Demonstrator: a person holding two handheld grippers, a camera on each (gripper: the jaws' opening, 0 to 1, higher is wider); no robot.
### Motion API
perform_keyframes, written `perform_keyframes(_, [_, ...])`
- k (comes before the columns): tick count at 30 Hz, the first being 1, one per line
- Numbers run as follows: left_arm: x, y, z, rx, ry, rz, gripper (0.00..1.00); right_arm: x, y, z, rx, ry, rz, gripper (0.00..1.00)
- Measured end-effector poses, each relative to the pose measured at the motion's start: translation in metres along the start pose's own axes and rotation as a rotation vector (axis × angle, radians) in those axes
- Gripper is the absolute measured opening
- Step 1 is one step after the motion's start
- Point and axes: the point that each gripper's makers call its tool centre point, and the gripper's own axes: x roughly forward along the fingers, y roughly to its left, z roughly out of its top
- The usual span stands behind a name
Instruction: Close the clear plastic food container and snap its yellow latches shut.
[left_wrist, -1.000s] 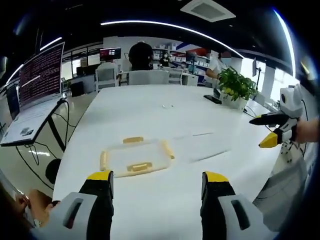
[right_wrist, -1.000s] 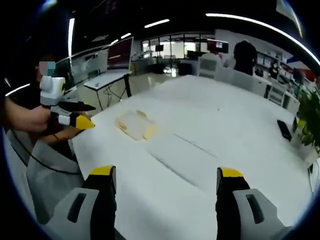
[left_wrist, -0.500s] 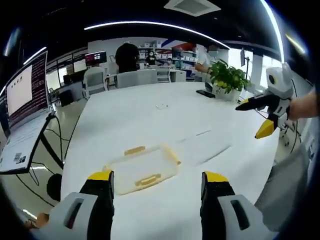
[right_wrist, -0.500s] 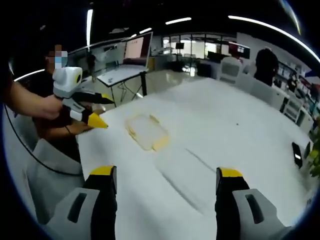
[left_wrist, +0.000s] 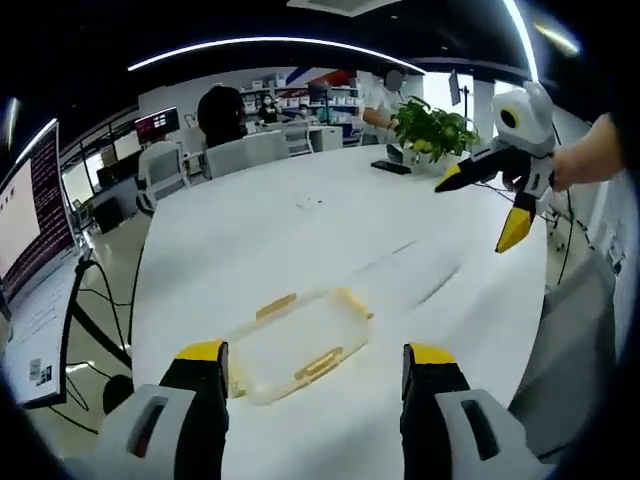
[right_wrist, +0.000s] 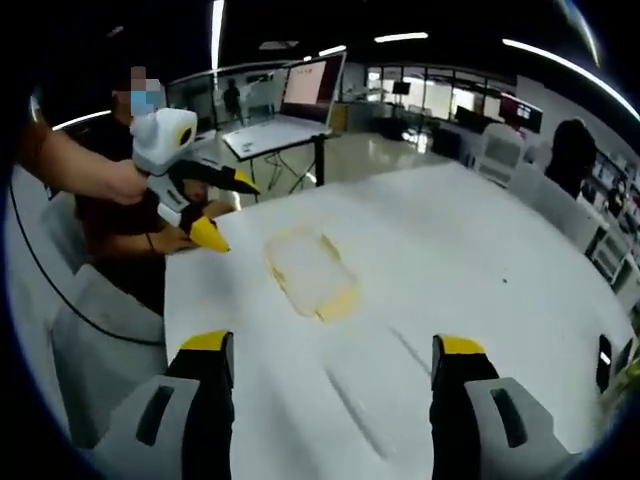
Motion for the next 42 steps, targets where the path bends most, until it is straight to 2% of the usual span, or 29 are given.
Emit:
perform_keyframes(6, [0.005,0.010,-0.005,0.060,0.030,-0.054,0.67,0.015,0.001,0.012,-0.058,0.016,0.053,0.79])
perform_keyframes(15, [0.010,0.020,0.008,0.132,0.013,-0.116,0.65,0.043,0.001,0.026,-0.109,0.032,0.110,0.78])
perform_keyframes(25, [0.023,0.031,0.005,0.225,0.054,-0.183,0.65,0.070,0.002,0.018,-0.179,0.085,0.165,0.77])
perform_keyframes(34, [0.034,0.036,0.002,0.232,0.072,-0.223,0.65,0.089,-0.002,0.016,-0.169,0.103,0.189,0.77])
perform_keyframes(42, [0.046,0.042,-0.009,0.287,0.118,-0.269,0.66,0.106,-0.001,0.012,-0.176,0.125,0.214,0.76])
